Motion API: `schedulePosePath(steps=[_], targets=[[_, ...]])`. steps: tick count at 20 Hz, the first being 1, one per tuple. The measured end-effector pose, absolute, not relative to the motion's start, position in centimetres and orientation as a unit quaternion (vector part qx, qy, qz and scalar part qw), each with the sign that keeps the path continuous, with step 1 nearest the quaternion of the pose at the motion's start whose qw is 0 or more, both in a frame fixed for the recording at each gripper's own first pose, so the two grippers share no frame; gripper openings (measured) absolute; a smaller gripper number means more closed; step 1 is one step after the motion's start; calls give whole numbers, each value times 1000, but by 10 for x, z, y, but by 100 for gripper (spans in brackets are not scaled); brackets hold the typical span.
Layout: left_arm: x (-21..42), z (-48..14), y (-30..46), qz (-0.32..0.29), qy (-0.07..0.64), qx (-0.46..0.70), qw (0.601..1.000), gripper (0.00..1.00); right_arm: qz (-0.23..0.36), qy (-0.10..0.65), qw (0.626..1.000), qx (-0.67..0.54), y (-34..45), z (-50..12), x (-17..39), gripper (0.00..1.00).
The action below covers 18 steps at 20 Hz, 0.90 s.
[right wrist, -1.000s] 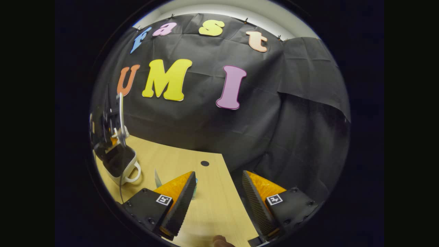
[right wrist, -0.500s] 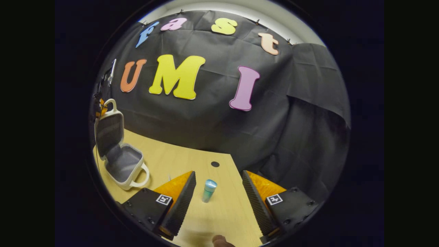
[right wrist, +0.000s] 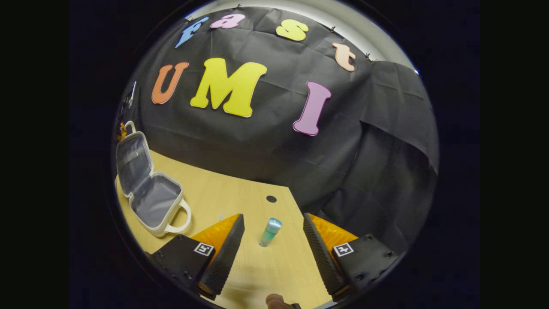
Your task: First open the suitcase, pack the skin care products into it, and then close the suitcase.
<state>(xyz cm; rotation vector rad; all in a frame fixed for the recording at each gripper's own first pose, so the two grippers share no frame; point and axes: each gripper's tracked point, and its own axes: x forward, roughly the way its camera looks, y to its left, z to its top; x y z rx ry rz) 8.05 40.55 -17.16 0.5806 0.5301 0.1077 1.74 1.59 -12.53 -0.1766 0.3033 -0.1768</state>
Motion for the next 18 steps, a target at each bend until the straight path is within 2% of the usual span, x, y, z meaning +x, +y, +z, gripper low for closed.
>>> schedulePosePath(steps=[8, 16, 18], targets=[[73, -288, 468, 56, 346, 193, 916, 3, -114, 198, 971, -73, 20, -148, 0, 82], [58, -353, 471, 36, 392, 90, 915, 3, -120, 224, 964, -80, 17, -162, -10, 80], [60, -355, 470, 35, 383, 65, 921, 9, -120, 229, 963, -73, 14, -165, -12, 82]])
